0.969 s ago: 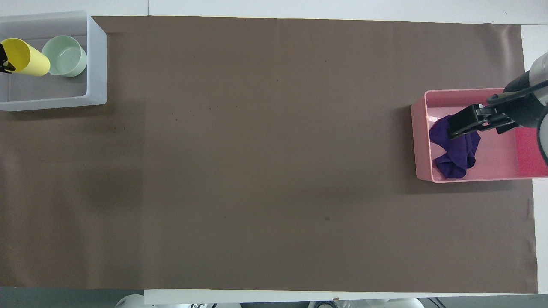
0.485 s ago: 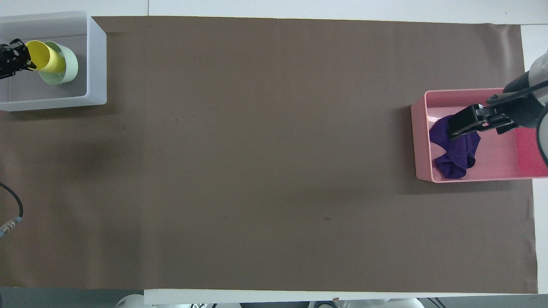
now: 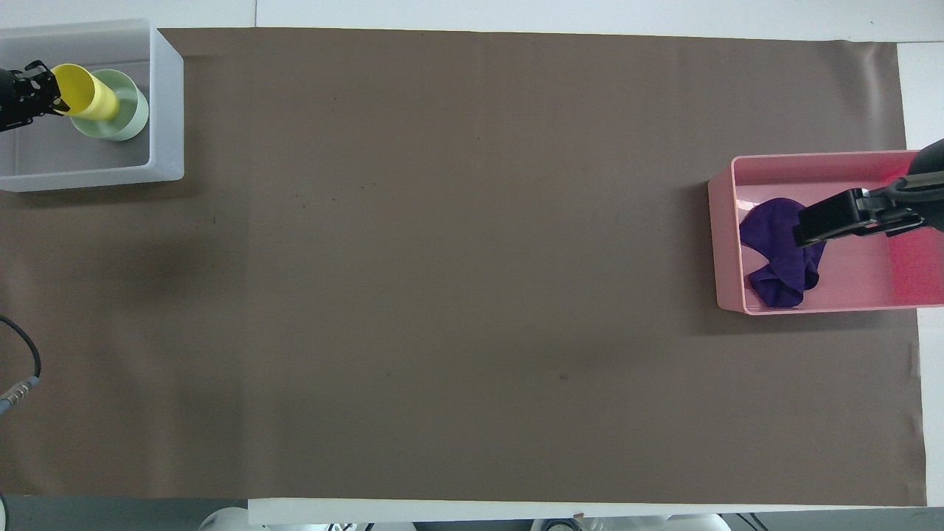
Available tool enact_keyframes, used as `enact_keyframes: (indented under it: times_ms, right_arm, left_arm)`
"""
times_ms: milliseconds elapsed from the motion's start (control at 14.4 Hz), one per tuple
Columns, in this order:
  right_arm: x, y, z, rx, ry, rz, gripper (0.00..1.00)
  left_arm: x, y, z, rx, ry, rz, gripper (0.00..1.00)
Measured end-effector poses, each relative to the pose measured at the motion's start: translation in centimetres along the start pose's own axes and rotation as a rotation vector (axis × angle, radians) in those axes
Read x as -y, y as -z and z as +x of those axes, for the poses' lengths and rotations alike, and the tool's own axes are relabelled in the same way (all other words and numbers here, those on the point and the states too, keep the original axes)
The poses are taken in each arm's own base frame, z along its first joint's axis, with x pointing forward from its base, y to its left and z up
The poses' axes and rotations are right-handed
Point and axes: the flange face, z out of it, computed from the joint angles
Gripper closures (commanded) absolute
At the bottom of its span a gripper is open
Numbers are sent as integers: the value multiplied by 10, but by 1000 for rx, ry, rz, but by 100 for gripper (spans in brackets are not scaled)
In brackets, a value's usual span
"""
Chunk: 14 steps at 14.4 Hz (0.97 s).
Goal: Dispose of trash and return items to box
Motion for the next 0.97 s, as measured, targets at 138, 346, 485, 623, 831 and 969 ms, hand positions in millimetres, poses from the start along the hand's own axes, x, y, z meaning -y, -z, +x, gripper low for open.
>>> enact_keyframes:
  times_ms: [138,346,485,623,831,969]
  right_arm:
    - [0,-1,0,1,0,0,1]
    - [0,-2,0,5,0,0,1]
    - [0,-2,0,6,0,0,1]
    - [0,-2,0,6,0,0,1]
    - [0,-3,0,6,0,0,0]
    - [0,-3,0,6,0,0,0]
  left_arm:
    - [-6,1,-1,-9,-9,-6,0]
    - [-21,18,-7,8,-55,21,0]
    - [-22,55,-23,107,-101,97,0]
    - [-27,89,-67,220,-176,139,0]
    - [-37,112,-154,321,-289,161,0]
    - [-40,138,-193,344,-375,155,0]
